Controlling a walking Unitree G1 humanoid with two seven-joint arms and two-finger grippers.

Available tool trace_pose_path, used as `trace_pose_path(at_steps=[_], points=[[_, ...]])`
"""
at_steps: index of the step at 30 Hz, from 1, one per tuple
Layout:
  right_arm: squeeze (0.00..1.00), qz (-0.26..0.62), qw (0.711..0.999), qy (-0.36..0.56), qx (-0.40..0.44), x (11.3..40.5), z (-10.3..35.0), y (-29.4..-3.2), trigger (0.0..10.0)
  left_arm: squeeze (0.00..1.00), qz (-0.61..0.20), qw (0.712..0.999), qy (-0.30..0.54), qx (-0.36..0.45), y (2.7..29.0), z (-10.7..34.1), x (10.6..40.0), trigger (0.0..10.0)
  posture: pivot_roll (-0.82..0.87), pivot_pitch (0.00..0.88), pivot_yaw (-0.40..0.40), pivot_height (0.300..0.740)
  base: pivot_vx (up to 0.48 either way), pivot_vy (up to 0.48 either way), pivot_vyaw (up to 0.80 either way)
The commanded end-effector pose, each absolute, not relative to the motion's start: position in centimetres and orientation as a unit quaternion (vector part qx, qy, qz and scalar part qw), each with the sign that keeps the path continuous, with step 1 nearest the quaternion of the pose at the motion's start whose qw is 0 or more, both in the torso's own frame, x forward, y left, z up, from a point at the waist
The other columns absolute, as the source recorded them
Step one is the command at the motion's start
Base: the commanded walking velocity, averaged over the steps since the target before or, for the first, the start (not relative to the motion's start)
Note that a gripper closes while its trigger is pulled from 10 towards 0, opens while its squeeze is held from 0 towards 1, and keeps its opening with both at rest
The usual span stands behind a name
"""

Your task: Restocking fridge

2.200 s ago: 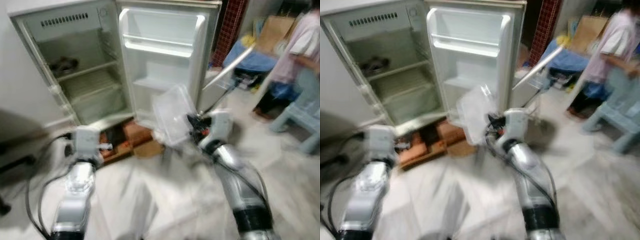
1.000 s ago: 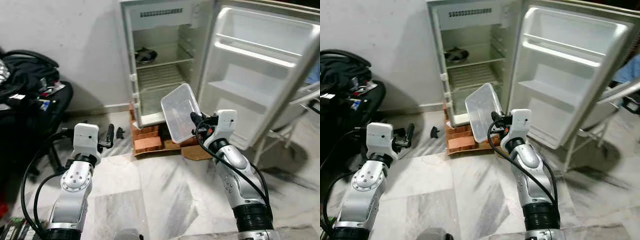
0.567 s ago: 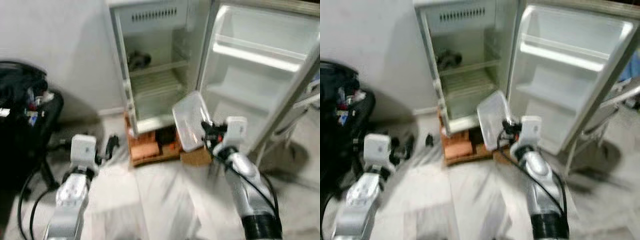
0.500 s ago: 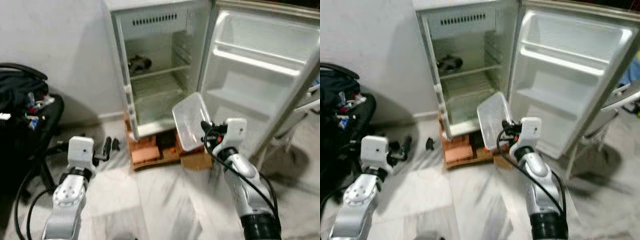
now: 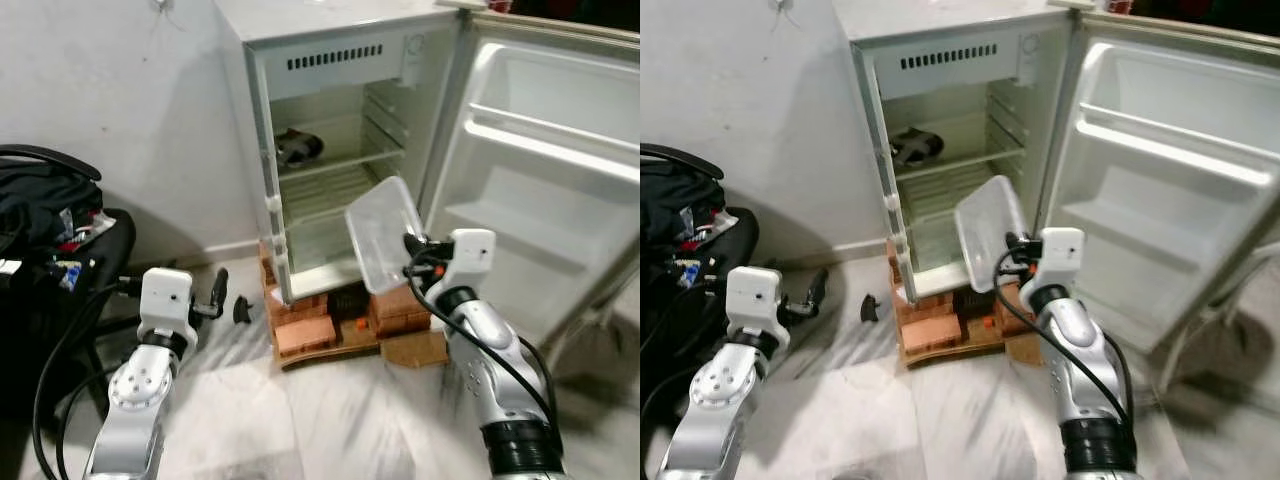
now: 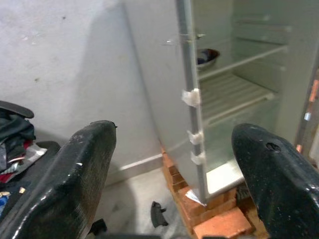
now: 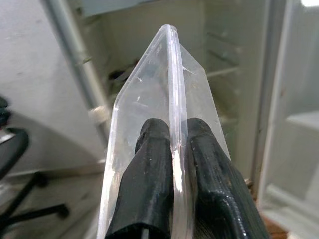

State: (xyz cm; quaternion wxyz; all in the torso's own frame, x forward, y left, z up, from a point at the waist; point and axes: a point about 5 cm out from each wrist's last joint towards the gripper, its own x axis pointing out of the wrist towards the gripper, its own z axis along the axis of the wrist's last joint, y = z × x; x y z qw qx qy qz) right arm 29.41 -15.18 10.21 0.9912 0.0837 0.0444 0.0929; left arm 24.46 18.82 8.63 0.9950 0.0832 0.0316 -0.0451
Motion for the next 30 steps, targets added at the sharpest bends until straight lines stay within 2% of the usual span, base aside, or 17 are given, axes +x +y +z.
trace_pose_path(at_steps=[1, 18, 30], points=[[0.0, 0.114, 0.989, 0.031, 0.09, 29.73, 10.92, -13.88, 10.0, 0.0, -0.035, 0.995, 0.025, 0.095, 19.6, 9.08, 24.54, 10.0, 0.11, 0.0, 0.0, 0.74, 0.48, 0.0, 0.0], [0.0, 0.117, 0.989, 0.03, 0.086, 29.88, 11.0, -13.69, 10.0, 0.0, -0.032, 0.995, 0.027, 0.094, 19.63, 9.01, 24.92, 10.0, 0.1, 0.0, 0.0, 0.74, 0.478, 0.0, 0.0], [0.0, 0.119, 0.989, 0.031, 0.087, 29.99, 10.93, -13.53, 10.0, 0.0, -0.026, 0.994, 0.023, 0.099, 19.48, 9.08, 25.0, 10.0, 0.11, 0.0, -0.003, 0.74, 0.02, -0.027, 0.0]])
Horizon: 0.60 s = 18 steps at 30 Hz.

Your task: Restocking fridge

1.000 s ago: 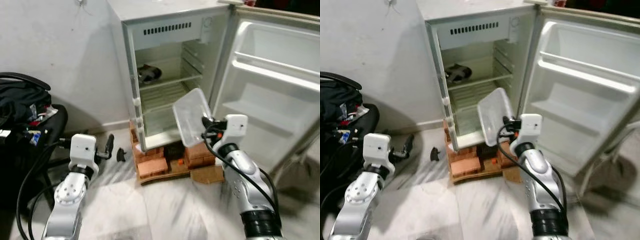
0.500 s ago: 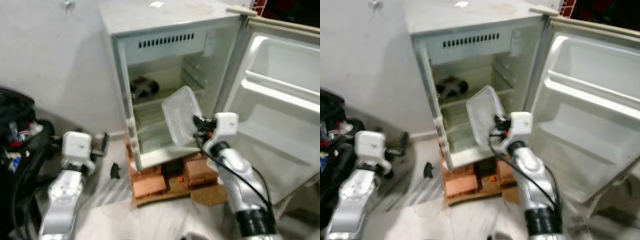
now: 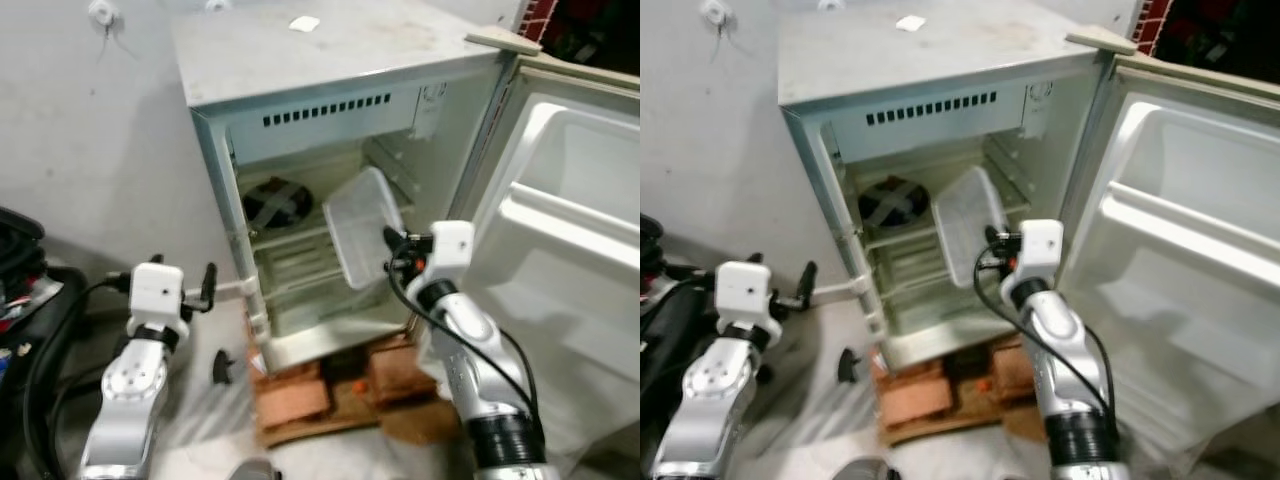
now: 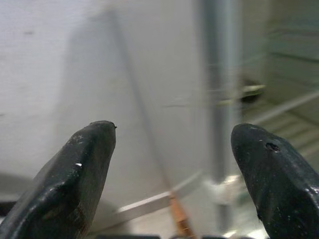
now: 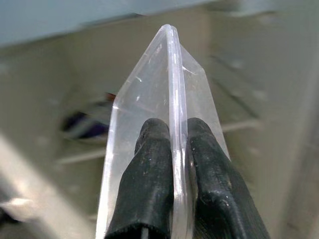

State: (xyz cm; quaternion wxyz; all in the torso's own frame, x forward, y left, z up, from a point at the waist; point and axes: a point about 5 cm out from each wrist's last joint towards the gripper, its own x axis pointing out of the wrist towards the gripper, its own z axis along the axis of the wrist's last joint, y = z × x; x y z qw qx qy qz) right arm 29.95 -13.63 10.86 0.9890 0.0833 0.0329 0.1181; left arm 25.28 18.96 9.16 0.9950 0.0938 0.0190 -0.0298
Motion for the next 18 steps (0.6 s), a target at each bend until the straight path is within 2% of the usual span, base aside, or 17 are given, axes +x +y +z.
trace_pose_path(at_steps=[1, 10, 15, 18], points=[[0.0, 0.119, 0.989, 0.031, 0.087, 30.0, 10.9, -13.5, 10.0, 0.0, -0.026, 0.995, 0.022, 0.098, 19.5, 9.1, 25.0, 10.0, 0.11, 0.0, -0.003, 0.74, 0.24, -0.326, 0.0], [0.0, 0.117, 0.989, 0.032, 0.086, 30.0, 10.8, -13.6, 10.0, 0.0, -0.023, 0.995, 0.022, 0.097, 19.4, 9.1, 25.0, 10.0, 0.1, 0.0, 0.0, 0.74, 0.264, -0.302, 0.0], [0.0, 0.11, 0.99, 0.034, 0.085, 29.6, 10.6, -14.1, 10.0, 0.0, 0.018, 0.996, 0.029, 0.083, 19.6, 9.1, 24.1, 10.0, 0.12, 0.0, -0.008, 0.74, 0.0, 0.0, 0.0], [0.0, 0.099, 0.991, 0.037, 0.086, 29.5, 10.5, -14.6, 10.0, 0.0, 0.023, 0.994, 0.032, 0.103, 19.3, 9.0, 23.3, 10.0, 0.13, 0.0, -0.012, 0.74, 0.0, 0.0, 0.0]])
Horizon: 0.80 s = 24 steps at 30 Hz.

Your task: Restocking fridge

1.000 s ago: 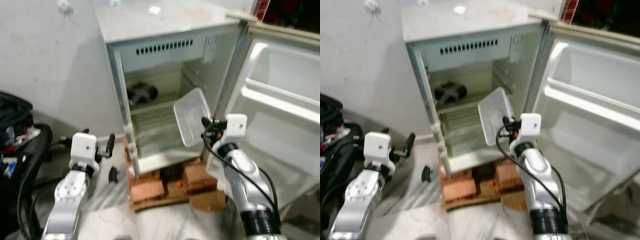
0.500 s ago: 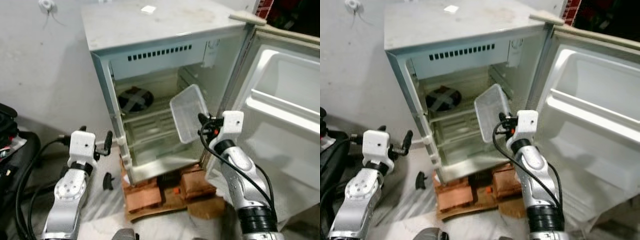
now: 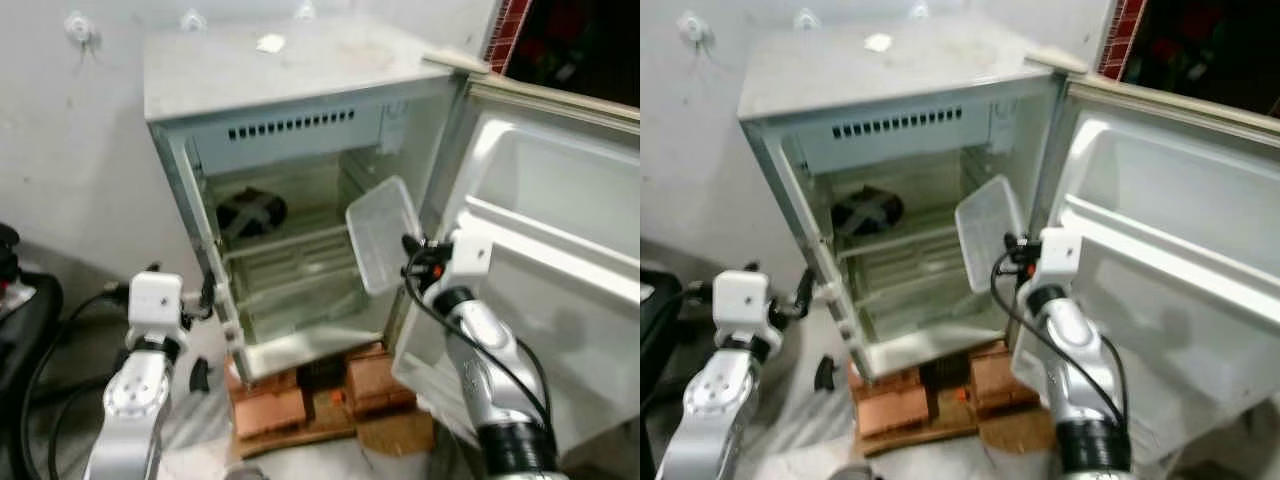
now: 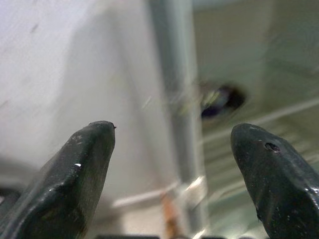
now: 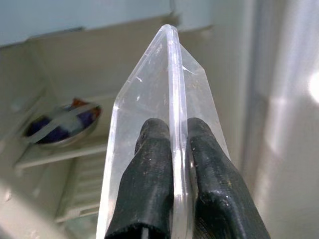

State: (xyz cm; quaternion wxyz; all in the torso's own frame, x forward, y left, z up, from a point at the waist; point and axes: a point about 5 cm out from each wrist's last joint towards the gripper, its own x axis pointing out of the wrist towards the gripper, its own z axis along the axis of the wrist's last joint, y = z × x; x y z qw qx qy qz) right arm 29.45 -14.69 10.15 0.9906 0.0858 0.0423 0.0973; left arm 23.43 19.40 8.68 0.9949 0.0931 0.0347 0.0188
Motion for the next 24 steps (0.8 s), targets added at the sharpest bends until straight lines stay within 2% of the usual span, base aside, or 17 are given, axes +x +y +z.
trace_pose_path(at_steps=[1, 7, 19, 24], points=[[0.0, 0.093, 0.991, 0.039, 0.088, 29.3, 10.4, -14.9, 10.0, 0.0, 0.03, 0.993, 0.03, 0.111, 19.3, 9.1, 22.8, 10.0, 0.14, 0.0, -0.018, 0.74, 0.0, 0.0, 0.0], [0.0, 0.088, 0.991, 0.044, 0.089, 29.0, 10.1, -15.3, 10.0, 0.0, 0.08, 0.991, 0.038, 0.103, 20.5, 9.2, 21.5, 10.0, 0.17, 0.0, -0.035, 0.74, 0.0, 0.0, 0.0], [0.0, 0.088, 0.991, 0.05, 0.092, 28.9, 9.8, -15.0, 10.0, 0.0, 0.058, 0.993, 0.051, 0.087, 20.1, 9.5, 18.9, 10.0, 0.21, 0.0, -0.042, 0.74, 0.0, 0.0, 0.0], [0.0, 0.096, 0.99, 0.058, 0.088, 28.6, 9.4, -14.5, 10.0, 0.0, 0.051, 0.993, 0.064, 0.085, 20.0, 9.2, 18.3, 10.0, 0.21, 0.0, -0.041, 0.74, 0.254, 0.0, 0.0]])
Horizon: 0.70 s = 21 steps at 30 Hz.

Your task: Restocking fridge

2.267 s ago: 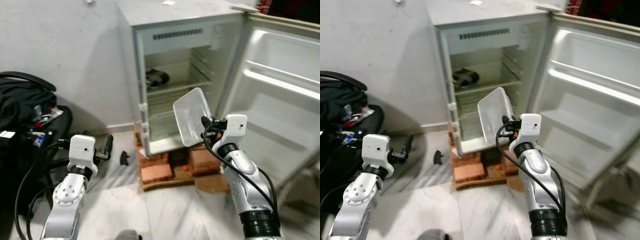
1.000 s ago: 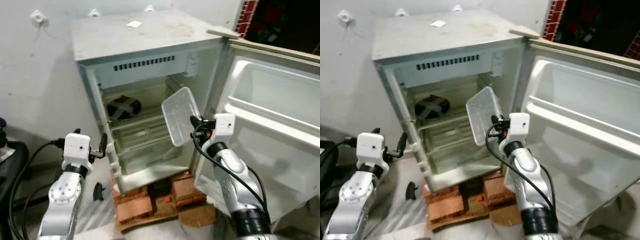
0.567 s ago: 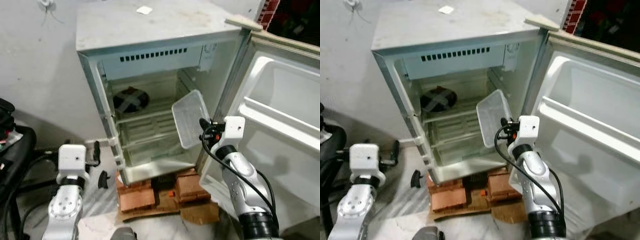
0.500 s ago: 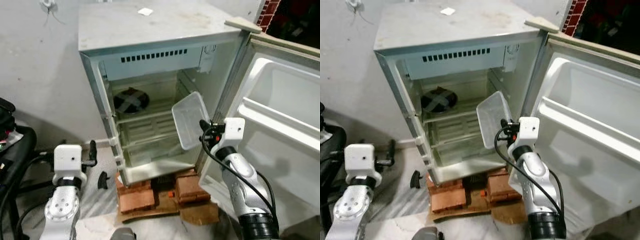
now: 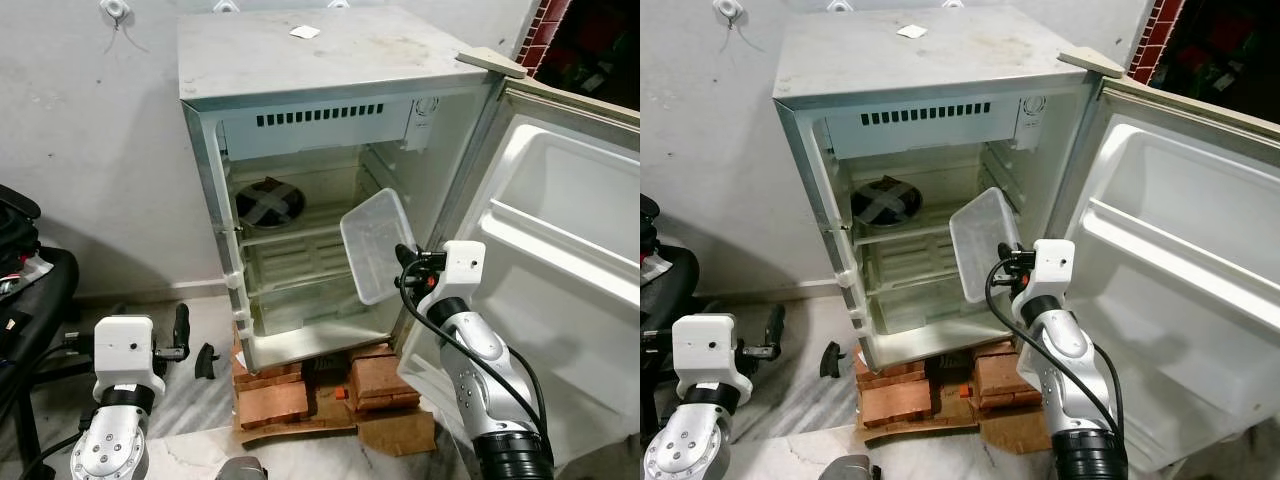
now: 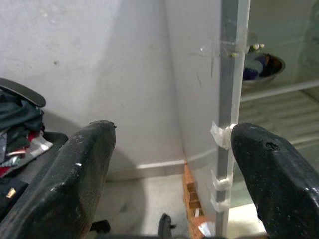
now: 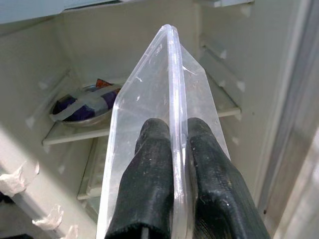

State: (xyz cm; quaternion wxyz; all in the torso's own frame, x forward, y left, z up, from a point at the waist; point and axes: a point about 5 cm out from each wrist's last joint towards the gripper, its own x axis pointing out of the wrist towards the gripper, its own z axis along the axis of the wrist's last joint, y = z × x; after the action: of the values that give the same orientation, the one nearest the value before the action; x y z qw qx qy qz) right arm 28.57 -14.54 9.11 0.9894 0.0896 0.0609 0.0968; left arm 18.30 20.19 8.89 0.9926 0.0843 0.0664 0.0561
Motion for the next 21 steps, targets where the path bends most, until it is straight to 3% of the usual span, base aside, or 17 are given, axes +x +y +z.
trace_pose_path(at_steps=[1, 11, 21], points=[[0.0, 0.096, 0.99, 0.058, 0.09, 28.6, 9.4, -14.5, 10.0, 0.0, 0.051, 0.993, 0.065, 0.084, 20.0, 9.2, 18.3, 10.0, 0.21, 0.0, -0.04, 0.74, 0.304, 0.0, 0.0], [0.0, 0.086, 0.99, 0.062, 0.094, 28.2, 9.3, -15.0, 10.0, 0.0, 0.038, 0.994, 0.059, 0.079, 19.9, 9.5, 18.5, 10.0, 0.19, 0.0, -0.034, 0.74, 0.448, 0.0, 0.0], [0.0, 0.083, 0.989, 0.095, 0.079, 24.9, 8.4, -16.4, 10.0, 0.0, 0.038, 0.993, 0.086, 0.071, 19.8, 8.9, 16.1, 10.0, 0.18, 0.007, -0.048, 0.74, 0.365, 0.0, 0.0]])
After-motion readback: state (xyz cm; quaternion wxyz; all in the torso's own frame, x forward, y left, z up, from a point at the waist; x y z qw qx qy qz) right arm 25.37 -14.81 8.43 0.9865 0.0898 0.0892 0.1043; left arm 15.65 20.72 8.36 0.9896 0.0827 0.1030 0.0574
